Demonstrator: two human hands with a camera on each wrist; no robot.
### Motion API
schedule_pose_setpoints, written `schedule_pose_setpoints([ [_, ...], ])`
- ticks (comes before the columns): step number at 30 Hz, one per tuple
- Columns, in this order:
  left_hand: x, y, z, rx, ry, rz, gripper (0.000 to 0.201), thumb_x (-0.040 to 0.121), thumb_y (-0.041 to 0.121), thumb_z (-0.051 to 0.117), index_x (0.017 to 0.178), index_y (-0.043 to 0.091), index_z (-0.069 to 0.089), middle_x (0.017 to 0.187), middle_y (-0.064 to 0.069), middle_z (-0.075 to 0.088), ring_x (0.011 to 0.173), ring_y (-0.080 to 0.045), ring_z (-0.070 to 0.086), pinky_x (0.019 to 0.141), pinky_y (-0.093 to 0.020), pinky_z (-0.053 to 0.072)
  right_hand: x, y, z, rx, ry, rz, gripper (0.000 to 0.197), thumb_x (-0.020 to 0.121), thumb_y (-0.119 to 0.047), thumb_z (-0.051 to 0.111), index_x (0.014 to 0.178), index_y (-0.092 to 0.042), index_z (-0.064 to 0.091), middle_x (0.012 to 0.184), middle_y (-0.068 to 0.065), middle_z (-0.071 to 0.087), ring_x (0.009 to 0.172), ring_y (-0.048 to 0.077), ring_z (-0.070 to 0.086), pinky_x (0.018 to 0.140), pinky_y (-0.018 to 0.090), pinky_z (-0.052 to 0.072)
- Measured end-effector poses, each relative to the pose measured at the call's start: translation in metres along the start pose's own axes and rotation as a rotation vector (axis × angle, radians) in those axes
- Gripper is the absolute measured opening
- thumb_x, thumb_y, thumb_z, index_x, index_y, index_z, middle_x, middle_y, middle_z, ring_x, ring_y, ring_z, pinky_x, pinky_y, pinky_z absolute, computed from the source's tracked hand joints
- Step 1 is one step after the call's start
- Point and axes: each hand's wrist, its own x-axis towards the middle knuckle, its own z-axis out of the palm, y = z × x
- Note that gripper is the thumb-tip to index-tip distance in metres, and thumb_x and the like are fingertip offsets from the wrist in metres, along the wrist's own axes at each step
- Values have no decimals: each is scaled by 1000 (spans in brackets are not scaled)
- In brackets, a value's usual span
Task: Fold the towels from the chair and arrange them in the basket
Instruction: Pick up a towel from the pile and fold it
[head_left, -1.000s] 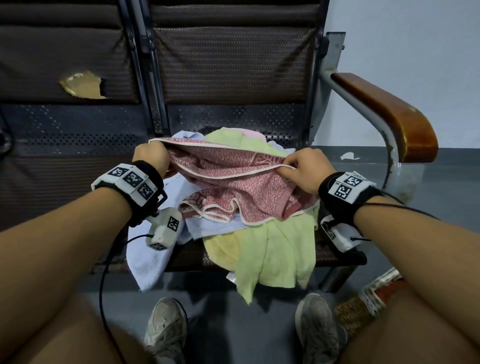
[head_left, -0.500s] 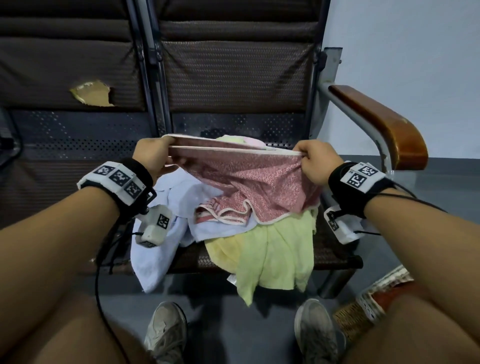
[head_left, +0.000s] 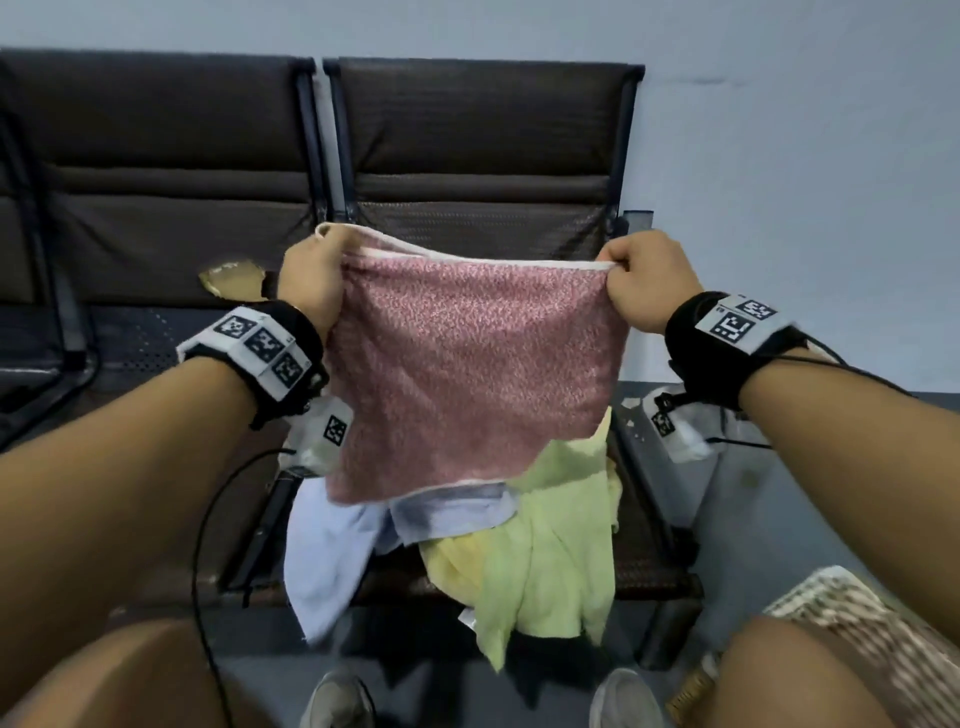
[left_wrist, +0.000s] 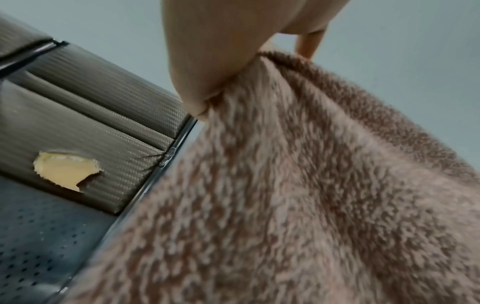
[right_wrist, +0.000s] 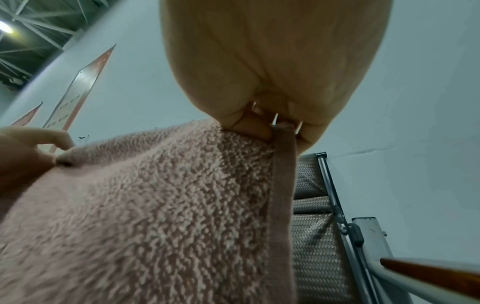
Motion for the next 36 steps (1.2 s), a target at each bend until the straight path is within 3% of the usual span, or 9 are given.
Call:
schedule_pose_setpoints([
  [9, -3, -1, -11, -149, -62, -107, 8, 73, 16, 76, 78, 20, 71, 75, 5, 71, 73, -13, 65, 67, -25, 50, 0, -7, -18, 49, -221, 77, 44, 88, -51, 60, 65, -13, 65, 70, 1, 61, 68, 16, 57, 64, 32, 42],
  [12, -6, -2, -9, -185, -112, -83, 12, 80, 24, 80, 89, 16, 77, 79, 5, 76, 70, -7, 70, 64, -23, 55, 5, -3, -25, 144, -197, 121, 45, 90, -45, 62, 82, -1, 72, 77, 5, 66, 72, 15, 58, 65, 27, 43],
  [15, -4, -2, -5, -207, -78, -112, 35, 82, 34, 79, 97, 4, 76, 86, -4, 73, 74, -14, 66, 72, -30, 52, 3, -5, -28, 245, -177, 215, 32, 90, -38, 62, 67, -21, 77, 71, -8, 72, 82, 20, 66, 75, 30, 48],
  [21, 0, 11, 20, -234, 227, -218, 32, 81, 43, 74, 64, 16, 68, 71, 1, 66, 70, -18, 64, 72, -29, 52, 1, -21, -14, 412, -164, 423, 32, 85, -34, 66, 97, -4, 71, 94, 11, 70, 85, 23, 63, 89, 42, 55],
  [25, -25, 42, 55, -284, 68, -173, 43, 85, 42, 64, 53, 14, 65, 60, -2, 59, 60, -15, 59, 65, -35, 52, -3, -44, 2, 648, -229, 551, 31, 86, -26, 67, 112, -8, 67, 110, 15, 69, 93, 28, 67, 92, 45, 57],
  [29, -71, 60, 89, -228, -199, 45, 44, 92, 37, 64, 54, 16, 65, 54, -4, 48, 51, -11, 43, 54, -25, 38, -8, -72, 9, 1017, -339, 595, 22, 97, -27, 56, 105, -8, 62, 79, 12, 64, 62, 23, 65, 55, 32, 57],
  [31, -82, 65, 90, -155, -290, 109, 34, 90, 37, 66, 70, 11, 74, 62, -14, 55, 59, -14, 47, 61, -31, 41, -12, -75, 8, 1099, -456, 567, 40, 95, -36, 60, 111, 0, 65, 87, 19, 67, 76, 31, 68, 71, 40, 62],
  [33, -81, 69, 83, -287, -351, -11, 36, 89, 33, 59, 89, 0, 76, 70, -13, 65, 59, -17, 57, 61, -29, 46, -16, -74, 5, 1013, -466, 512, 36, 94, -24, 63, 116, 3, 64, 103, 24, 62, 86, 34, 64, 82, 44, 59],
  [36, -71, 67, 73, -463, -203, -166, 25, 90, 8, 44, 91, 1, 69, 78, -11, 70, 61, -21, 65, 62, -32, 49, -19, -65, 3, 897, -431, 471, 24, 94, -3, 52, 116, -4, 62, 102, 18, 53, 69, 20, 57, 65, 33, 47],
])
